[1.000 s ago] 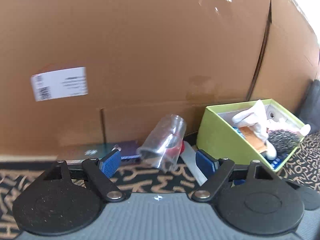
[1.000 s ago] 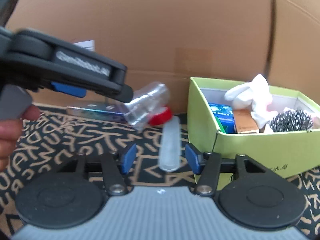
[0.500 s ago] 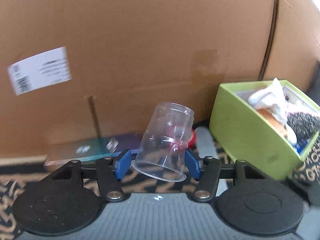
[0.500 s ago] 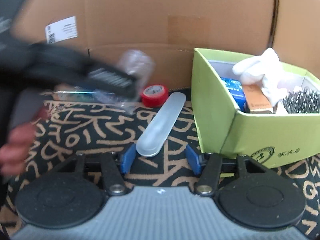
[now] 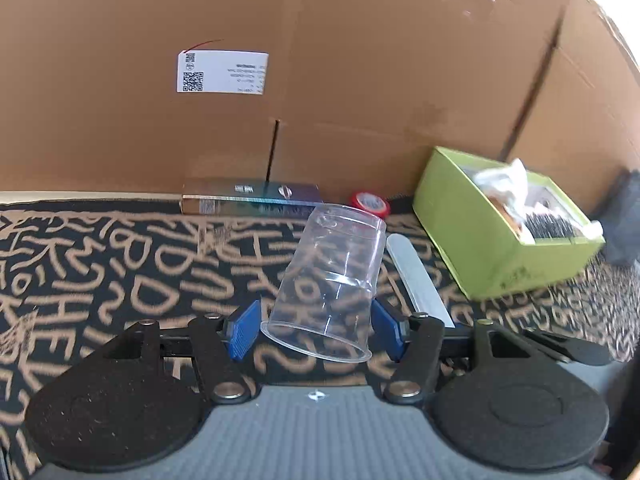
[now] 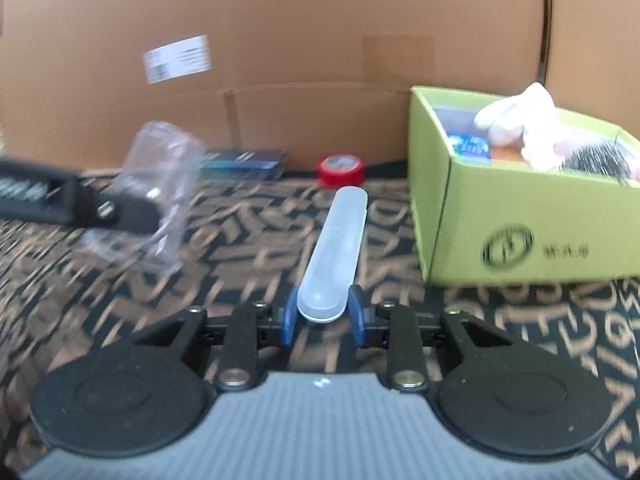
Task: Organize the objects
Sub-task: 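Grasp the white tube case with the right tool while the left tool grasps the clear cup, then carry the white tube case and clear cup over the shoebox with both tools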
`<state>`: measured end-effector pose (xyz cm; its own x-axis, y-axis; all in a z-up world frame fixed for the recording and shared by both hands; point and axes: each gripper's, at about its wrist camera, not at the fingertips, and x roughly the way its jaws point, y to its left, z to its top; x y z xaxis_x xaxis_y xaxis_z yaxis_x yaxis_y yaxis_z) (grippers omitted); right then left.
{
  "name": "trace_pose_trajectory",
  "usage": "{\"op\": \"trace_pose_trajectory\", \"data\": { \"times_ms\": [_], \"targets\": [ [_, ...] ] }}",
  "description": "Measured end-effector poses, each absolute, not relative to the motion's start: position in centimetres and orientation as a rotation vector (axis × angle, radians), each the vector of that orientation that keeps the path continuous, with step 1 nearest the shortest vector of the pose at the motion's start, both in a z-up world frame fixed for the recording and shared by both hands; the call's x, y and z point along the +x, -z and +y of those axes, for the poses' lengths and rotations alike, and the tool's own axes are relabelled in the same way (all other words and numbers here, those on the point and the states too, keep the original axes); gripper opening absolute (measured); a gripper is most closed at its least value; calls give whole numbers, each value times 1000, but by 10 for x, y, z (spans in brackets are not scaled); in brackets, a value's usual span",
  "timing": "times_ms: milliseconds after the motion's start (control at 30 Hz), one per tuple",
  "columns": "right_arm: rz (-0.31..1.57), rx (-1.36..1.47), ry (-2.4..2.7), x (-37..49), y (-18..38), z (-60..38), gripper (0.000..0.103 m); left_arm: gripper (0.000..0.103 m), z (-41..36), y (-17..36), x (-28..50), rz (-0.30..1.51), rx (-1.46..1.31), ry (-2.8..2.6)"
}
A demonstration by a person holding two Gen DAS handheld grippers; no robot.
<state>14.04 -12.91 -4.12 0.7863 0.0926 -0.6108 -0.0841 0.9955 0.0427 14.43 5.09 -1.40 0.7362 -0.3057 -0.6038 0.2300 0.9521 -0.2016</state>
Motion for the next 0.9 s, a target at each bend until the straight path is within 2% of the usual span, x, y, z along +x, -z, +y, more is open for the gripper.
{"op": "trace_pose_trajectory", "data": {
  "times_ms": [200, 300, 400, 500, 633, 767, 900],
  "targets": [
    [691, -93, -178, 66, 32, -127, 27, 62, 46, 28, 108, 737, -103, 325],
    [701, -94, -165, 49, 26, -132, 28, 66, 43, 34, 97, 752, -106, 321],
    [675, -82, -153, 47, 23, -133, 33, 69, 38, 36, 99, 763, -96, 300],
    [655, -65, -163, 46, 22, -133, 45, 72, 38, 35, 100, 751, -96, 270],
    [655, -52, -179, 50, 24, -131, 47, 75, 40, 37, 99, 702, -111, 219],
    [656, -59, -181, 60, 29, -129, 47, 69, 37, 37, 105, 703, -98, 214],
    [651, -37, -171, 70, 30, -130, 47, 70, 33, 37, 107, 697, -86, 199]
  ]
}}
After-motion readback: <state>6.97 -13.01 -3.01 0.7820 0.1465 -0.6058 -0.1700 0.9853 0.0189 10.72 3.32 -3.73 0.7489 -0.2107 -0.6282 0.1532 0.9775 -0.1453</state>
